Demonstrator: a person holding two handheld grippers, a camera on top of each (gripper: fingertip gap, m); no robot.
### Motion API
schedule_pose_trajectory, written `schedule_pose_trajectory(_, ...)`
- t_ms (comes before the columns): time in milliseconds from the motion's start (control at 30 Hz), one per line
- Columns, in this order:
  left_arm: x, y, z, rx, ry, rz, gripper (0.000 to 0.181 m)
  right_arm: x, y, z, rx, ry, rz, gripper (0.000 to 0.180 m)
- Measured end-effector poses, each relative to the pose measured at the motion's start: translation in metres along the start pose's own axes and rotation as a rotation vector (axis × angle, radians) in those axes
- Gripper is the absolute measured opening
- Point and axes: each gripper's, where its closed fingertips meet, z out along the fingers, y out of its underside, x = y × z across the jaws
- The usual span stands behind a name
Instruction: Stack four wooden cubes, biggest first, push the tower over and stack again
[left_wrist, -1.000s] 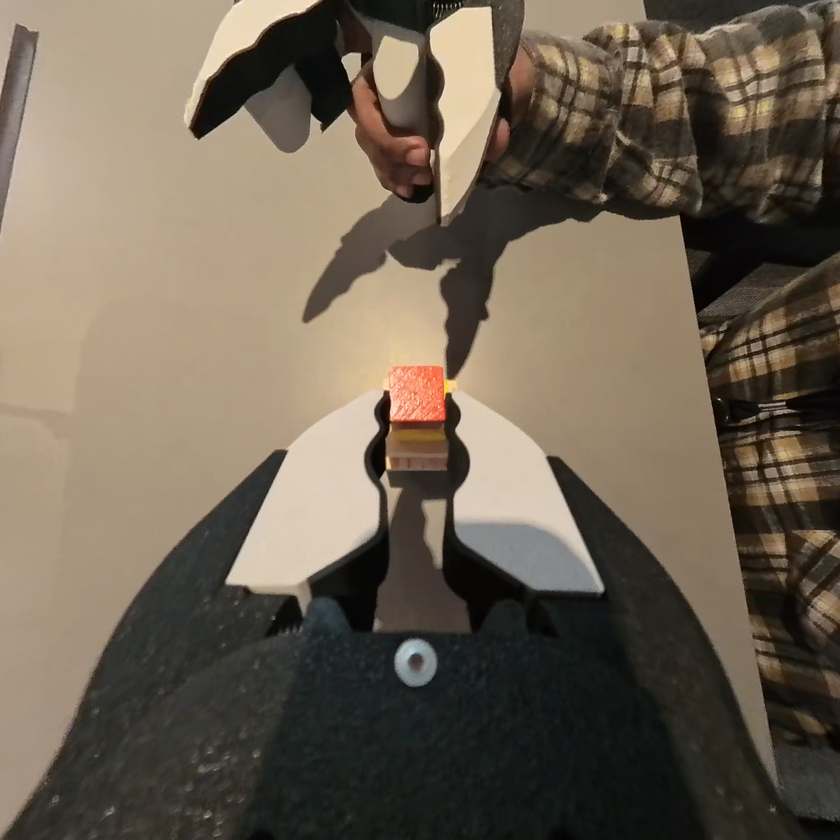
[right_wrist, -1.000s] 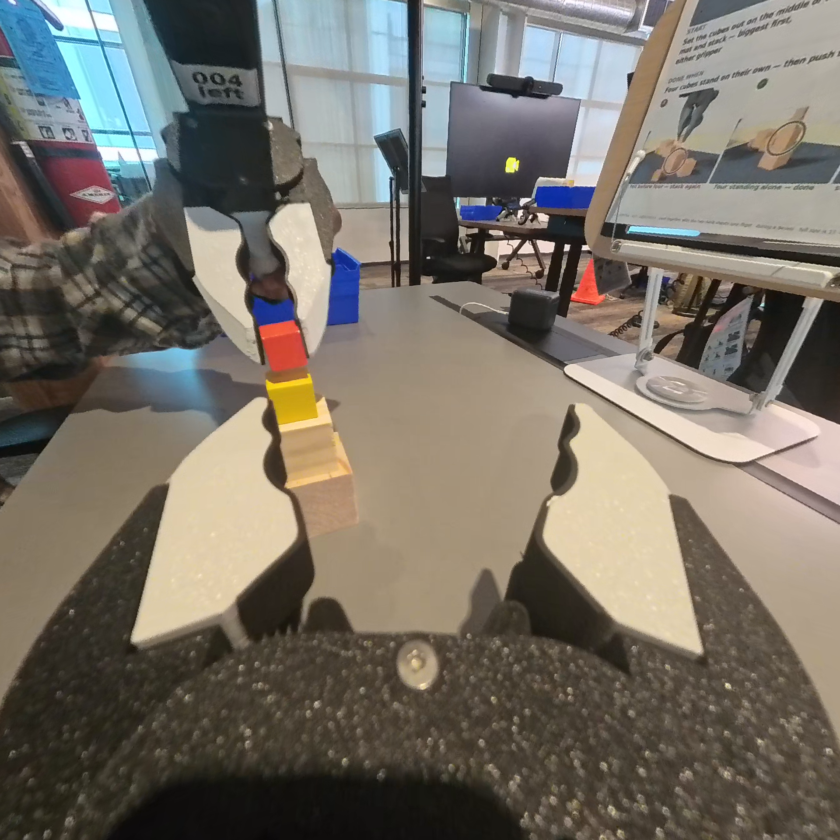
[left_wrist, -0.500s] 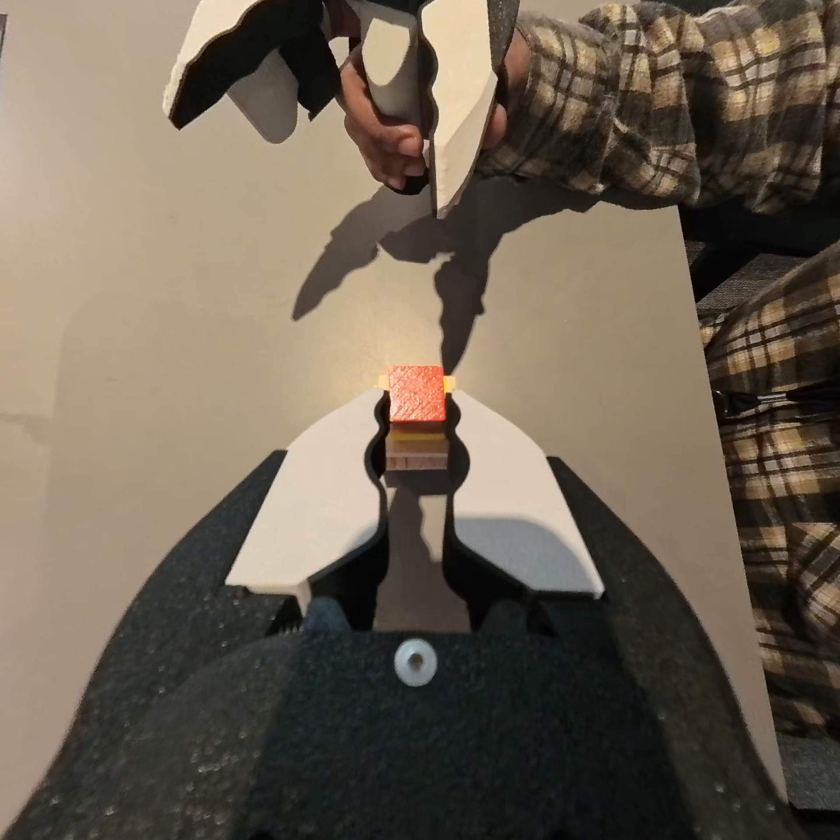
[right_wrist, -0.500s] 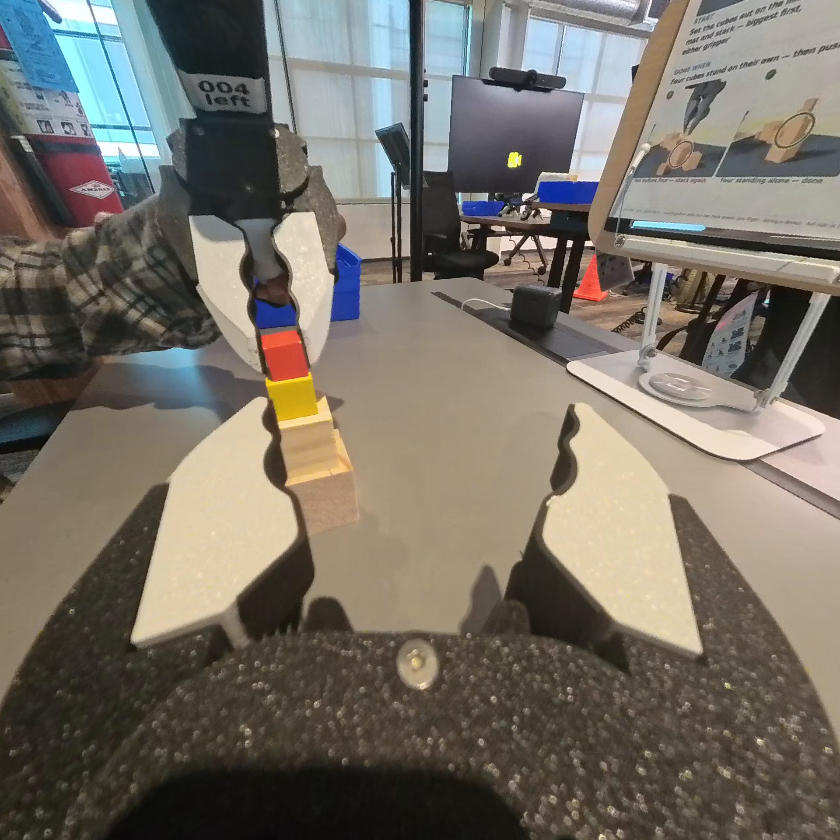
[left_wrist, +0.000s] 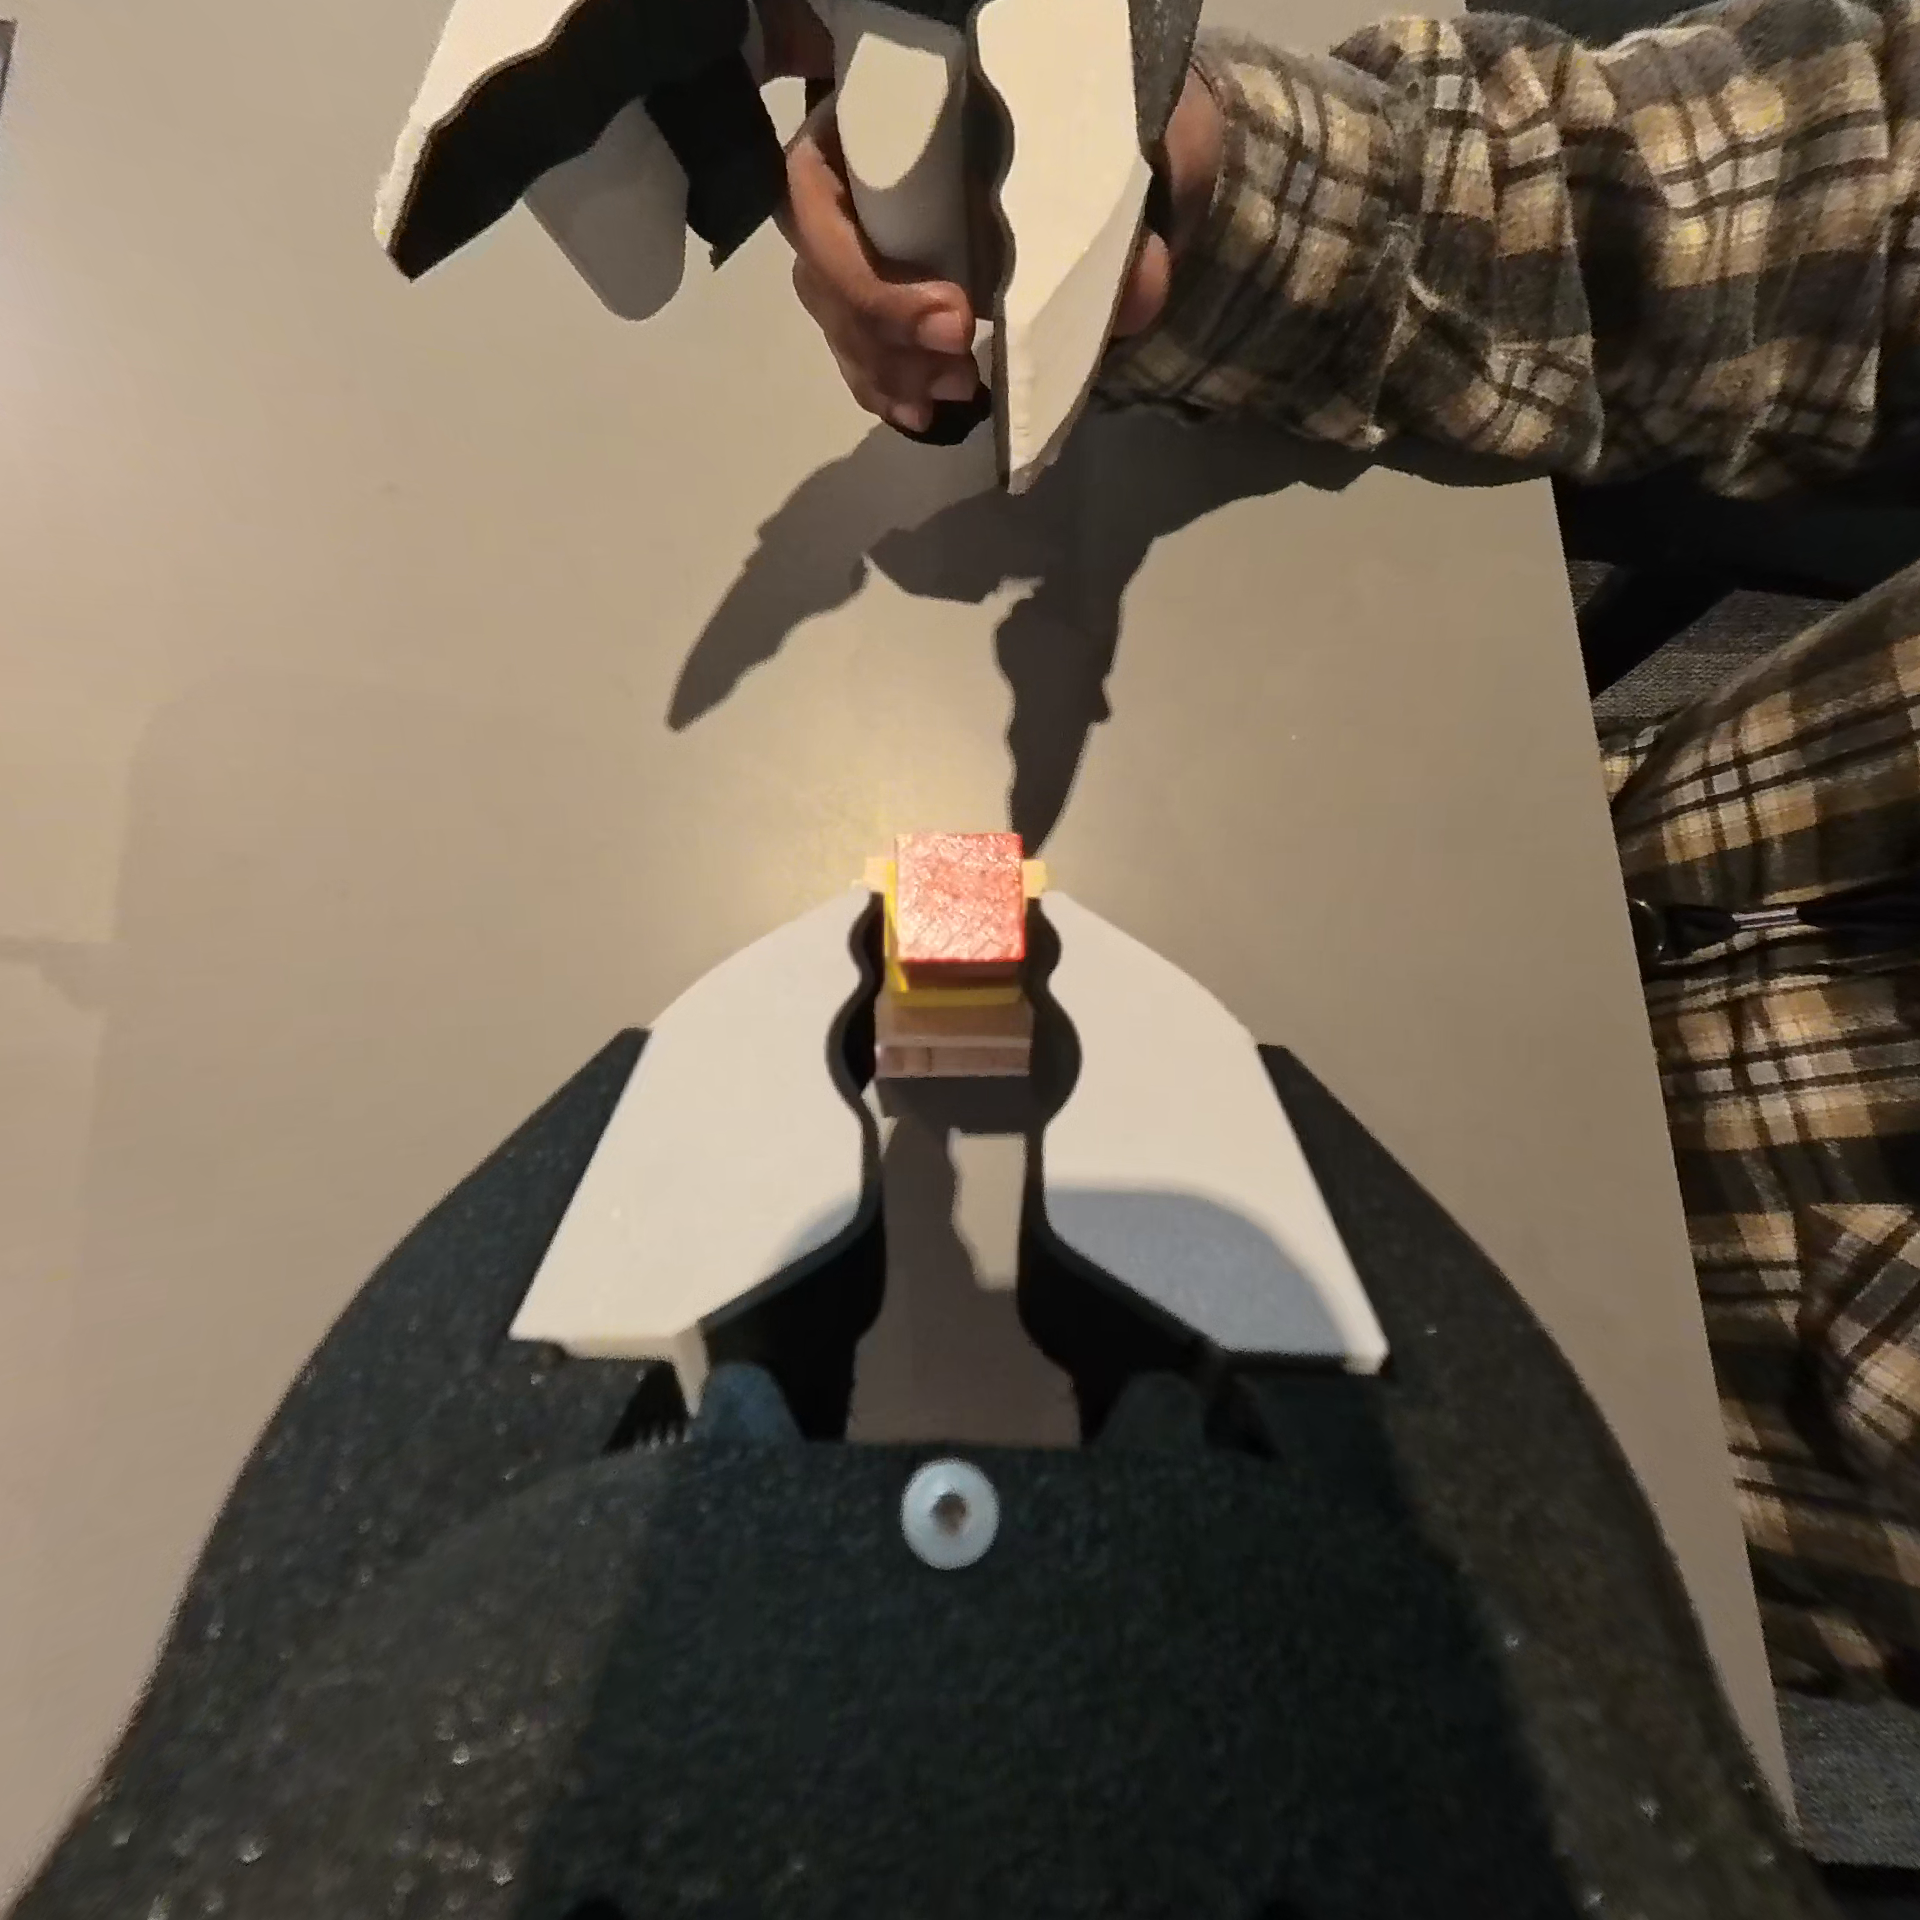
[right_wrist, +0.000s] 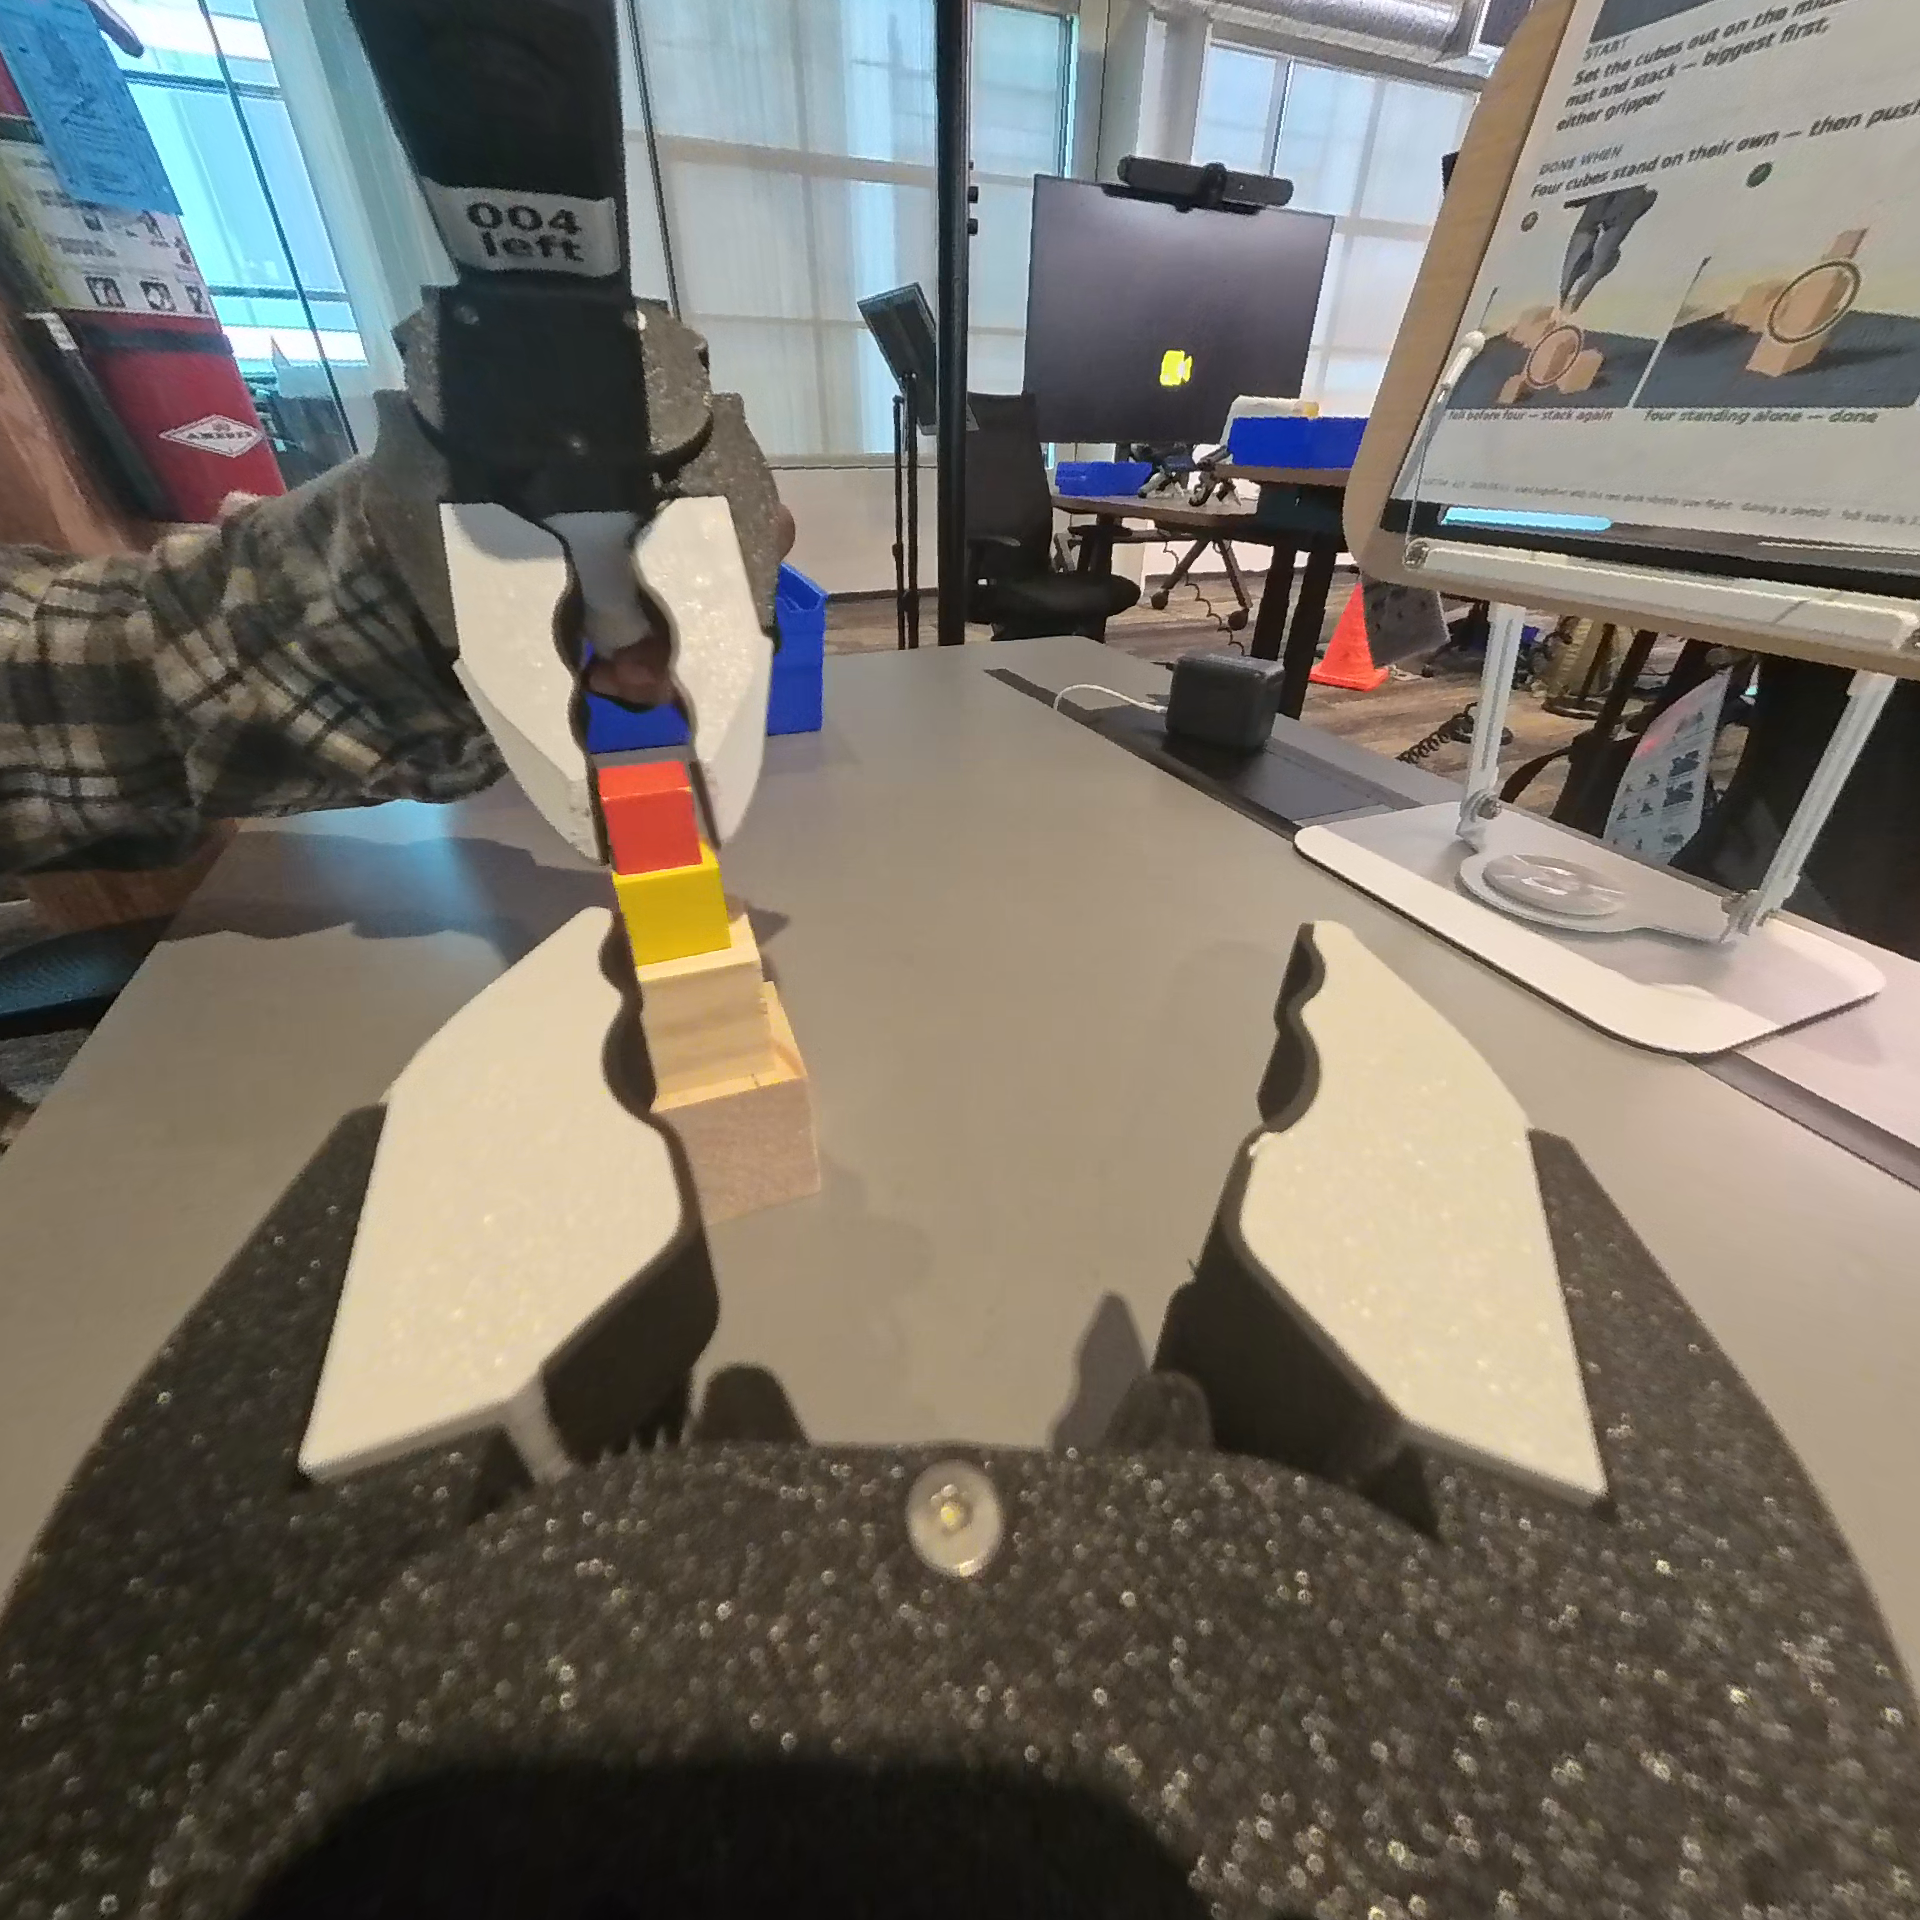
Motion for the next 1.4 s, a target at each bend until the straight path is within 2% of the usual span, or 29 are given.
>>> schedule_pose_trajectory(133,0.0,0.0,0.001,0.006,-0.003,-0.007,0.031,0.0,0.0,0.0,0.001,0.001,0.001,0.115)
schedule_pose_trajectory(267,-0.003,-0.001,-0.008,0.039,-0.018,-0.03,0.046,0.0,0.0,-0.001,0.0,0.001,0.0,0.115)
schedule_pose_trajectory(433,-0.019,-0.005,-0.056,0.302,-0.112,-0.153,0.065,0.001,-0.001,-0.001,0.003,0.003,0.013,0.115)
schedule_pose_trajectory(600,-0.052,0.043,-0.095,0.57,-0.293,-0.373,0.08,0.001,0.007,0.002,-0.042,0.019,0.032,0.115)
schedule_pose_trajectory(733,-0.072,0.094,-0.121,0.65,-0.476,-0.472,0.086,0.007,0.009,-0.004,-0.093,0.105,0.12,0.113)
schedule_pose_trajectory(800,-0.079,0.116,-0.136,0.668,-0.563,-0.489,0.086,0.005,0.001,-0.011,-0.125,0.143,0.171,0.106)
schedule_pose_trajectory(833,-0.082,0.124,-0.142,0.685,-0.589,-0.497,0.087,0.003,0.0,-0.015,-0.17,0.155,0.199,0.089)
schedule_pose_trajectory(900,-0.086,0.139,-0.153,0.731,-0.636,-0.518,0.085,-0.01,0.001,-0.023,-0.303,0.131,0.268,0.0)
schedule_pose_trajectory(1000,-0.091,0.156,-0.166,0.774,-0.695,-0.562,0.084,-0.015,0.013,-0.033,-0.512,0.239,0.46,0.0)
schedule_pose_trajectory(1133,-0.095,0.166,-0.181,0.758,-0.777,-0.582,0.082,-0.032,0.028,-0.033,-0.726,0.345,0.559,0.0)
schedule_pose_trajectory(1300,-0.092,0.164,-0.188,0.756,-0.813,-0.57,0.081,-0.045,0.043,-0.01,-0.841,0.414,0.658,0.0)
schedule_pose_trajectory(1400,-0.092,0.167,-0.188,0.737,-0.826,-0.57,0.08,-0.055,0.06,0.008,-0.889,0.394,0.733,0.0)
